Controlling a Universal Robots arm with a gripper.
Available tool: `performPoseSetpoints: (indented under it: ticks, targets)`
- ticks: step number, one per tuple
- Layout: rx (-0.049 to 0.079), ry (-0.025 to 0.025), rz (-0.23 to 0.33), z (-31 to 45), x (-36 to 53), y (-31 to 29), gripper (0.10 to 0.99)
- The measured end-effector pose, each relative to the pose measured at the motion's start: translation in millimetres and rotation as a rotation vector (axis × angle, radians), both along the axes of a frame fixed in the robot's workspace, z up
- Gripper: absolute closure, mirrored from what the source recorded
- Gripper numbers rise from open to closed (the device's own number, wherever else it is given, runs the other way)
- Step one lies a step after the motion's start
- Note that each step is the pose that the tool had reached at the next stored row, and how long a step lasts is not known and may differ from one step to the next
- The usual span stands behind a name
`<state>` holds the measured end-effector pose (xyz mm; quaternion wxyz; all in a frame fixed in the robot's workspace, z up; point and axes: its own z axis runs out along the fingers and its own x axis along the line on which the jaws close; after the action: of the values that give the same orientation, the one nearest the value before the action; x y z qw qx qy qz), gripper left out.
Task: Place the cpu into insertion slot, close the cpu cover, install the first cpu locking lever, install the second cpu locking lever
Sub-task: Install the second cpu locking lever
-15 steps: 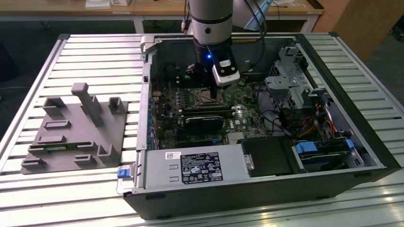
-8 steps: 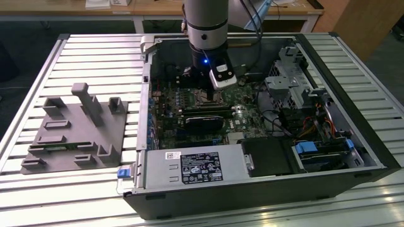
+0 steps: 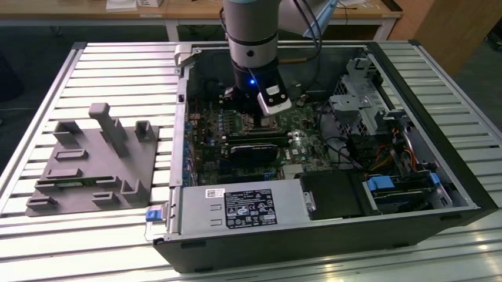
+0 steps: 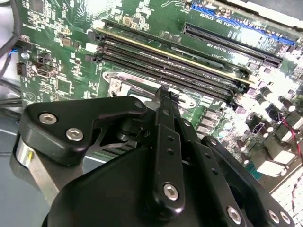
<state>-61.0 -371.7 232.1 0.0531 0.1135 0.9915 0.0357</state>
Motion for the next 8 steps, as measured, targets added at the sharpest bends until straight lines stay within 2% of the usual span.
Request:
performPoseSetpoints:
  ticks: [8]
  targets:
    - [0.000, -0.0001, 0.006, -1.0, 0.0, -0.5, 0.980]
